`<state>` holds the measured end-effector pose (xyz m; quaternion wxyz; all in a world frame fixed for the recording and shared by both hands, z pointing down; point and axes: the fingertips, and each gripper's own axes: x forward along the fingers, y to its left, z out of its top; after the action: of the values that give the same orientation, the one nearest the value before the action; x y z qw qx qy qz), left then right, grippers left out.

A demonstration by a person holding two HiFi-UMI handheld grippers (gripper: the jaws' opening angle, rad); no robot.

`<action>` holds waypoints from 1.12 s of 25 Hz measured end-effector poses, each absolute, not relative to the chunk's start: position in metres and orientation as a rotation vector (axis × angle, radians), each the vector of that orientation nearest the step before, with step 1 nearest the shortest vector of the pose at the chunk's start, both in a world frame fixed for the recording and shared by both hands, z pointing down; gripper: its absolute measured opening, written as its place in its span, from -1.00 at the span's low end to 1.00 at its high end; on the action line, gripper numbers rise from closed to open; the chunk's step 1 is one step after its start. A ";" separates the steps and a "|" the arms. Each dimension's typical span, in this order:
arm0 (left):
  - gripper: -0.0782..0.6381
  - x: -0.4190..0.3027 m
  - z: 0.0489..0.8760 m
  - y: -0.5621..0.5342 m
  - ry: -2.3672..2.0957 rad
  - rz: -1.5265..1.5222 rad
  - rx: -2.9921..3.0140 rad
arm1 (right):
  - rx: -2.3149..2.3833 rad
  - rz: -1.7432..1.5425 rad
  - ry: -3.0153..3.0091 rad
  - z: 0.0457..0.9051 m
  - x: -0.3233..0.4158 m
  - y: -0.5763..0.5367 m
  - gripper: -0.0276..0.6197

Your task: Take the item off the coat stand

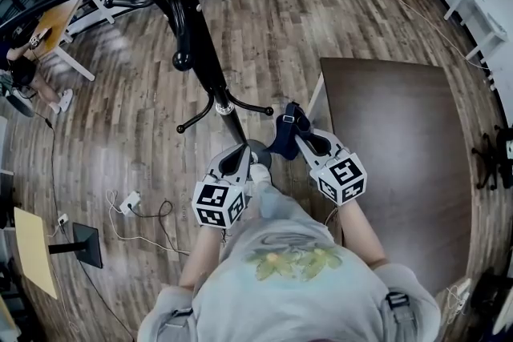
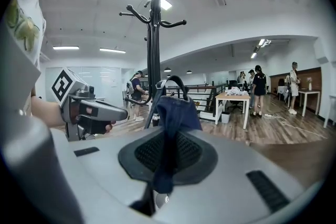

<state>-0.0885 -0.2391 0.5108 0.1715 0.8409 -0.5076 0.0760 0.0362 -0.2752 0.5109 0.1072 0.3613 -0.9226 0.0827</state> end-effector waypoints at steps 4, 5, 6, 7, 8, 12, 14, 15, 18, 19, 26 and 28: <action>-0.74 -0.087 0.511 -0.239 -1.441 0.212 2.383 | 1.067 0.259 -2.720 0.510 0.038 -0.271 -0.83; -0.74 -0.087 0.511 -0.240 -1.439 0.212 2.383 | 1.068 0.260 -2.721 0.509 0.039 -0.270 -0.83; -0.74 -0.087 0.511 -0.240 -1.437 0.212 2.383 | 1.069 0.261 -2.721 0.509 0.039 -0.269 -0.83; -0.74 -0.086 0.511 -0.240 -1.436 0.213 2.384 | 1.069 0.262 -2.721 0.509 0.039 -0.268 -0.83; -0.74 -0.086 0.512 -0.241 -1.436 0.213 2.384 | 1.068 0.264 -2.721 0.509 0.039 -0.267 -0.83; -0.74 -0.085 0.513 -0.244 -1.431 0.210 2.386 | 1.060 0.279 -2.711 0.511 0.039 -0.265 -0.83; -0.74 -0.083 0.513 -0.244 -1.426 0.210 2.389 | 1.056 0.282 -2.705 0.511 0.040 -0.262 -0.83; -0.74 -0.082 0.513 -0.244 -1.423 0.212 2.392 | 1.056 0.283 -2.702 0.512 0.041 -0.261 -0.83; -0.74 -0.079 0.513 -0.244 -1.411 0.220 2.399 | 1.057 0.283 -2.693 0.513 0.042 -0.260 -0.83; -0.74 -0.078 0.513 -0.244 -1.409 0.221 2.400 | 1.058 0.282 -2.691 0.513 0.042 -0.260 -0.83; -0.74 -0.073 0.512 -0.252 -1.392 0.225 2.416 | 1.059 0.292 -2.684 0.518 0.042 -0.263 -0.83; -0.74 -0.072 0.512 -0.254 -1.388 0.227 2.419 | 1.056 0.293 -2.682 0.519 0.042 -0.264 -0.83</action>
<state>-0.0716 -0.2535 0.5118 0.1710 0.8518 -0.4887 0.0800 0.0420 -0.2640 0.5187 0.1216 0.3617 -0.9188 0.1004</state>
